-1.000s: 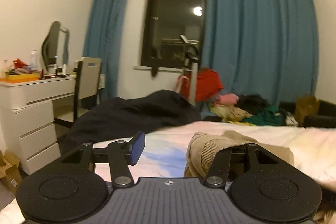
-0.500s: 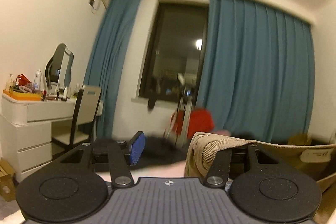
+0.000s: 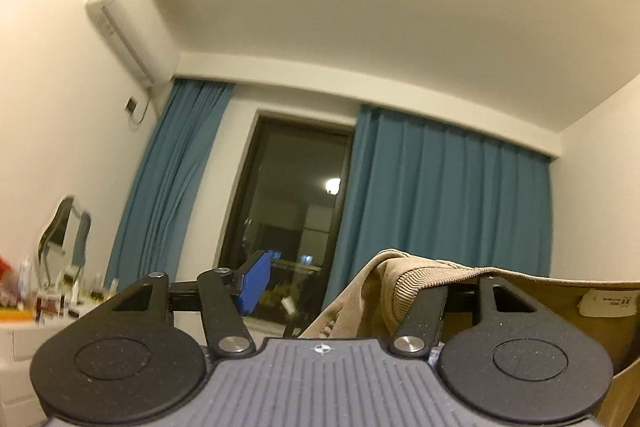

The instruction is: Fold clothes

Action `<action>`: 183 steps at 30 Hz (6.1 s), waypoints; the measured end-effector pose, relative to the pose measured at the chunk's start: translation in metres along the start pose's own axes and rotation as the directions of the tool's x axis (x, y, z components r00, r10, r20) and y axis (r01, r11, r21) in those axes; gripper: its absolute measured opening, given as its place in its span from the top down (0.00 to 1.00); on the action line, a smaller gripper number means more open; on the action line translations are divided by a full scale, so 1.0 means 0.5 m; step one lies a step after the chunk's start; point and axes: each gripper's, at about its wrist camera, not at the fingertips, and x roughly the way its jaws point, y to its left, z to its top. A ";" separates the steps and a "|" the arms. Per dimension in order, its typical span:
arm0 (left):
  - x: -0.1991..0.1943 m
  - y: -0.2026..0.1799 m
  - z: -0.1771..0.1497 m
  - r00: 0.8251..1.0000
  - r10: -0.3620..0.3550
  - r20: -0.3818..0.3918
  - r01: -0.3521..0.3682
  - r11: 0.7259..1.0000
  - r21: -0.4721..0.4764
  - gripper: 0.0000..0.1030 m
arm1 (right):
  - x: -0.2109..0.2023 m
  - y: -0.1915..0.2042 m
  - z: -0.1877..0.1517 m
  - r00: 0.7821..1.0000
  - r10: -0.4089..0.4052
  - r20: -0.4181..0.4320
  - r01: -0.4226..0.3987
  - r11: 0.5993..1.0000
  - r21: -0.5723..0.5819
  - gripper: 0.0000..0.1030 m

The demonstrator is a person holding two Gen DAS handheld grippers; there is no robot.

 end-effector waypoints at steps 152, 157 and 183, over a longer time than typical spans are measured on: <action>0.505 0.557 -1.262 0.579 -0.258 -0.774 -0.156 0.896 -0.415 0.94 | 0.302 -0.129 -1.159 0.621 0.177 -0.764 0.112 0.944 0.310 0.12; 0.483 0.537 -1.200 0.644 -0.119 -0.756 -0.085 0.971 -0.226 0.95 | 0.301 -0.129 -1.159 0.621 0.178 -0.763 0.116 0.942 0.314 0.12; 0.579 0.627 -1.206 0.574 0.140 -0.807 -0.241 0.970 -0.003 0.87 | 0.318 -0.137 -1.150 0.642 0.165 -0.749 0.129 0.939 0.318 0.12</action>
